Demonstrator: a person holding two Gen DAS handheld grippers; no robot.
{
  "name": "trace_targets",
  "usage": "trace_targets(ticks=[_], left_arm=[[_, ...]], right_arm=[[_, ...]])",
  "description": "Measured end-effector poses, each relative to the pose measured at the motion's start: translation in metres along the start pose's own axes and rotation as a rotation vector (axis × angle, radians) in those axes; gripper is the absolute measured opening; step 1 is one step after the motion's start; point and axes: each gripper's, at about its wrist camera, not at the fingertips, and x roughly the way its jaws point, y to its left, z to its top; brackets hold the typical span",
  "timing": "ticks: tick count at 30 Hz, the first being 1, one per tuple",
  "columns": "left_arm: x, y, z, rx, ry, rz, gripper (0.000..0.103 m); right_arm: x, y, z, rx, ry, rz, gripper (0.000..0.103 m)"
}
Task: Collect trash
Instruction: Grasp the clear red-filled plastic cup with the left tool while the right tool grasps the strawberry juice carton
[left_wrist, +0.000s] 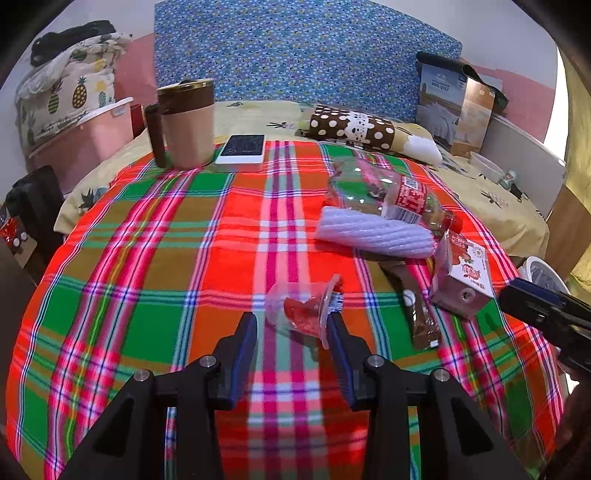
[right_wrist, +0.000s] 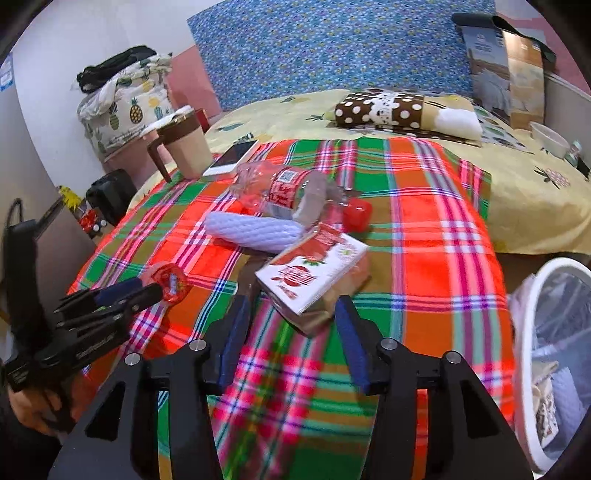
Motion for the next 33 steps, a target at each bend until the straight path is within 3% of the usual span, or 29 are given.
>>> trace_targets(ticks=[5,13,18,20,25,31,33], left_arm=[[-0.004,0.008,-0.004,-0.008,0.001,-0.014,0.04],[-0.011,0.01,-0.008,-0.012,-0.006,-0.033,0.04],[-0.014,0.016,-0.009,-0.042,-0.014,-0.005,0.04],[-0.017,0.02,-0.009,-0.061,-0.017,0.004,0.04],[-0.019,0.017,-0.01,-0.085,-0.016,-0.043,0.045],[-0.009,0.014,-0.008,-0.088,0.002,-0.048,0.045],[-0.011,0.013,-0.009,-0.09,-0.01,-0.061,0.052]], right_arm=[[0.012,-0.008,-0.003,0.0,0.035,-0.074,0.05],[-0.016,-0.058,-0.012,0.106,0.013,-0.216,0.051],[-0.025,-0.042,-0.009,0.085,-0.032,-0.18,0.051],[-0.021,-0.027,-0.003,0.058,-0.046,-0.152,0.057],[0.002,-0.007,0.006,0.013,-0.047,-0.125,0.06],[0.012,-0.004,0.007,-0.006,-0.033,-0.193,0.06],[0.01,-0.008,0.006,0.002,-0.034,-0.218,0.06]])
